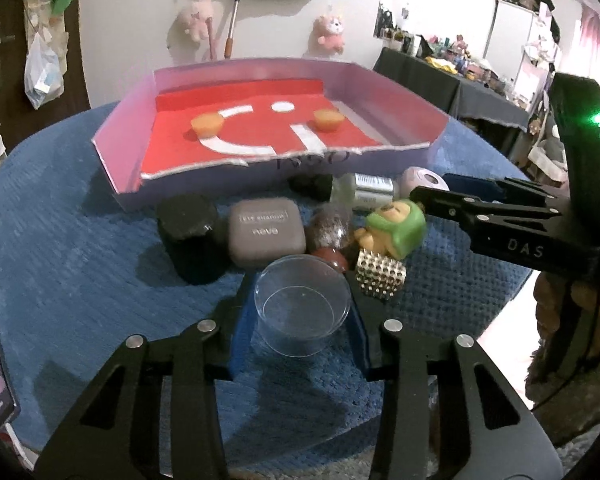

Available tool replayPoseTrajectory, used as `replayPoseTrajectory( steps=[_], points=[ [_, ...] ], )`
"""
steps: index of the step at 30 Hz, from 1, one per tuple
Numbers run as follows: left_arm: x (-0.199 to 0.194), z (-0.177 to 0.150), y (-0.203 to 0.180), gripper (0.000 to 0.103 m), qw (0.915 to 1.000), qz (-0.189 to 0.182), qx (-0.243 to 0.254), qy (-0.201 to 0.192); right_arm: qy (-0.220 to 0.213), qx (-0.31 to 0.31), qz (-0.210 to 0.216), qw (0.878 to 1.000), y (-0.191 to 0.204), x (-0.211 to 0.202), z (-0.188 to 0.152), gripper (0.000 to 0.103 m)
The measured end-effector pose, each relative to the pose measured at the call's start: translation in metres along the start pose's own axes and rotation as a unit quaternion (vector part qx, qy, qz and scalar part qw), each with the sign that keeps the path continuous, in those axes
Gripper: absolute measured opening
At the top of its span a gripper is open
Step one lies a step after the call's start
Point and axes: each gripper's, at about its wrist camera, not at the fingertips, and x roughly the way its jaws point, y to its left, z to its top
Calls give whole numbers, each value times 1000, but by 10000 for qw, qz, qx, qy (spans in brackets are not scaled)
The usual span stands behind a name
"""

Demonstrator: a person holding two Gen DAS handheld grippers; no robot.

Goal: Organize rigid objects
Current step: 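Grasp the clear plastic cup with the left gripper while the right gripper grasps the white round device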

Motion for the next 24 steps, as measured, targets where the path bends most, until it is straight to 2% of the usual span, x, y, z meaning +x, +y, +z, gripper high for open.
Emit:
replayPoseTrajectory(
  steps=[8, 10, 11, 12, 16, 20, 24],
  points=[
    [-9, 8, 12, 38, 9998, 19, -112, -176, -154, 15, 12, 9999, 3, -12, 7, 53],
    [-9, 11, 13, 38, 9997, 34, -112, -209, -186, 5, 6, 9998, 4, -14, 9, 48],
    [-9, 12, 14, 38, 9997, 37, -116, -218, -218, -12, -14, 9998, 4, -15, 10, 34],
    [-8, 13, 15, 38, 9997, 39, -124, -215, -262, -20, -29, 9996, 4, -17, 11, 29],
    [-6, 11, 17, 38, 9996, -30, -172, -203, -248, -77, -88, 9996, 3, -16, 15, 29],
    [-1, 10, 15, 38, 9998, -27, -131, -119, -121, -15, -209, 9997, -3, -13, 8, 36],
    [2, 10, 16, 38, 9998, -63, -197, -48, -26, 345, 19, 9994, -18, -6, -2, 39]
  ],
)
